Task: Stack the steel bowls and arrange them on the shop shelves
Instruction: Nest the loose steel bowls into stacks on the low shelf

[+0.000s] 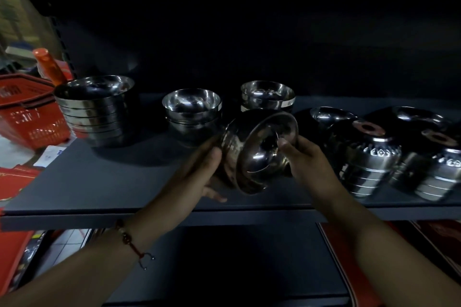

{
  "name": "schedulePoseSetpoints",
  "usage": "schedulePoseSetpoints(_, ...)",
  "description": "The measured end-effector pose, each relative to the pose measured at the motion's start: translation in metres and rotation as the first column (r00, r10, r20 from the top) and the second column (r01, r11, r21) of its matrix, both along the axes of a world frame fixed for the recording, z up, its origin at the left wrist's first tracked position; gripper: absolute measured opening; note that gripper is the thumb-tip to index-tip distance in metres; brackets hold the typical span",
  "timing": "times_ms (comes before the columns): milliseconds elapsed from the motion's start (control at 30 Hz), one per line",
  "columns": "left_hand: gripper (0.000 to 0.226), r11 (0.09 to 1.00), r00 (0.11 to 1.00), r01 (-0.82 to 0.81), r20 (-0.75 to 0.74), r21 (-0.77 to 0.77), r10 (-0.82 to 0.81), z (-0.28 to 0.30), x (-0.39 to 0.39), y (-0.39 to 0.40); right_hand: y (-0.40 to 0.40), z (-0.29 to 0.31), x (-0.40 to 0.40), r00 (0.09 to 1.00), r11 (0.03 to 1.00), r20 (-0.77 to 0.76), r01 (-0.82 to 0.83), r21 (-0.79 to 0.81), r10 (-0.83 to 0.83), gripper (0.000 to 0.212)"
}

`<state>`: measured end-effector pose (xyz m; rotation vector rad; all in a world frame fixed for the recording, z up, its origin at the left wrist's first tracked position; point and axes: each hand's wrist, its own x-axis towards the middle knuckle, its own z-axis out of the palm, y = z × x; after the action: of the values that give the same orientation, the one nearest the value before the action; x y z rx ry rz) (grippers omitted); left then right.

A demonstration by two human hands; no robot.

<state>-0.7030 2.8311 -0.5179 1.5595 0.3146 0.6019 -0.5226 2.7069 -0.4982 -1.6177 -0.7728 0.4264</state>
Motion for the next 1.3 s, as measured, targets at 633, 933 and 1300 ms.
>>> schedulePoseSetpoints(633,0.085,0.871,0.976,-0.201,0.017,0.447,0.217,0.007,0.017,-0.007,-0.033,0.022,-0.007,0.993,0.983,-0.065,-0.109,-0.148,0.1,0.022)
schedulePoseSetpoints(933,0.071,0.902,0.942,-0.302,0.244,0.307,0.232,0.024,0.044,-0.012,-0.031,0.029,-0.014,0.914,0.979,0.395,-0.159,0.125,0.098,0.06)
schedulePoseSetpoints(1300,0.071,0.78,0.822,-0.545,0.38,0.309,0.424,0.037,0.107,-0.004,0.007,0.044,0.031,0.916,0.948,0.395,-0.06,0.313,-0.073,0.059)
